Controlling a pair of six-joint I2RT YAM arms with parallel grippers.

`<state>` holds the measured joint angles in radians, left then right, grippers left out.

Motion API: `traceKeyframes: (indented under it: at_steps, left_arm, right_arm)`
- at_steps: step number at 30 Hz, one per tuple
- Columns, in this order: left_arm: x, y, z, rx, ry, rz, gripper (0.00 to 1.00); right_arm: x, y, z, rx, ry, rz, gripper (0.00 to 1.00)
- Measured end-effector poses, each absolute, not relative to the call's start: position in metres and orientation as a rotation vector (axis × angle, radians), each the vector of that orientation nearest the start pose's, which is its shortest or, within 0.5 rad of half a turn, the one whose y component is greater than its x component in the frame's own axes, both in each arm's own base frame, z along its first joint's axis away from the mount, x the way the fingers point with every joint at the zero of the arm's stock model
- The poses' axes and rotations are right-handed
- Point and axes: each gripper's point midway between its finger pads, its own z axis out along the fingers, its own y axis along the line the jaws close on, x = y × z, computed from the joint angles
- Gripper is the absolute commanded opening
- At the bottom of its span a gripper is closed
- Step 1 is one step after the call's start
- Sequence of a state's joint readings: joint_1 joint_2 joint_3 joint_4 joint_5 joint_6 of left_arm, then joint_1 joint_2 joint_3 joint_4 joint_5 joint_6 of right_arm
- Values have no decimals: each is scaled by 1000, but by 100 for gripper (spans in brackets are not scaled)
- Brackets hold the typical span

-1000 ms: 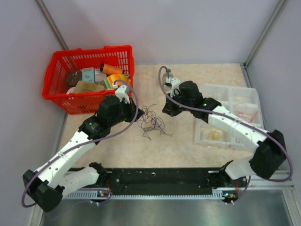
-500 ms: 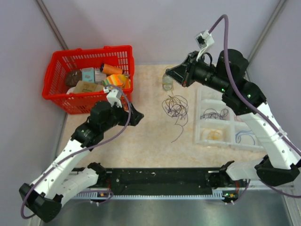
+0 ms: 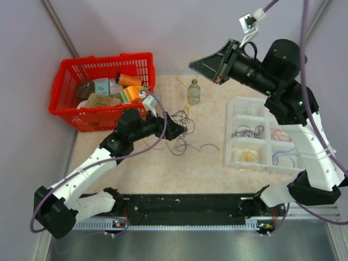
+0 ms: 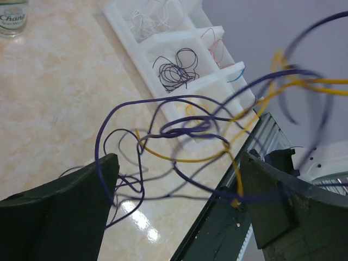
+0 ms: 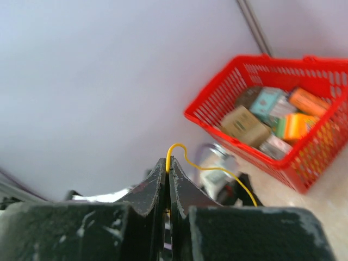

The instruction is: Untangle the cables

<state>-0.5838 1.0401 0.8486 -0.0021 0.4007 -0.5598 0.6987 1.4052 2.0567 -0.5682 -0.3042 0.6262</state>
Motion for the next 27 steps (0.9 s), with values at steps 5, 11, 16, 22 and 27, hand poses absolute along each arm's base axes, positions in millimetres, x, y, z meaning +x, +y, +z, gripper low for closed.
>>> traceKeyframes:
  at_steps: [5,11,16,22,27]
  left_arm:
    - [263,-276,258,304,1914,-1112,54]
    - [288,-256,219,231,2046,-884,0]
    - [273,-209,178,127,2144,-711,0]
    - [246,-144,148,-77,2207,-499,0]
    - [241,-97,138,-276,2232,-306,0]
  right_arm:
    - [208,296,609,-316,1456,1440,0]
    - [204,305,637,-294,1390,1554,0]
    - [208,292,680,-243,1242,1518,0]
    - [195,239,734,-161,991,1362,0]
    - [186,189,760,-98,853,1135,0]
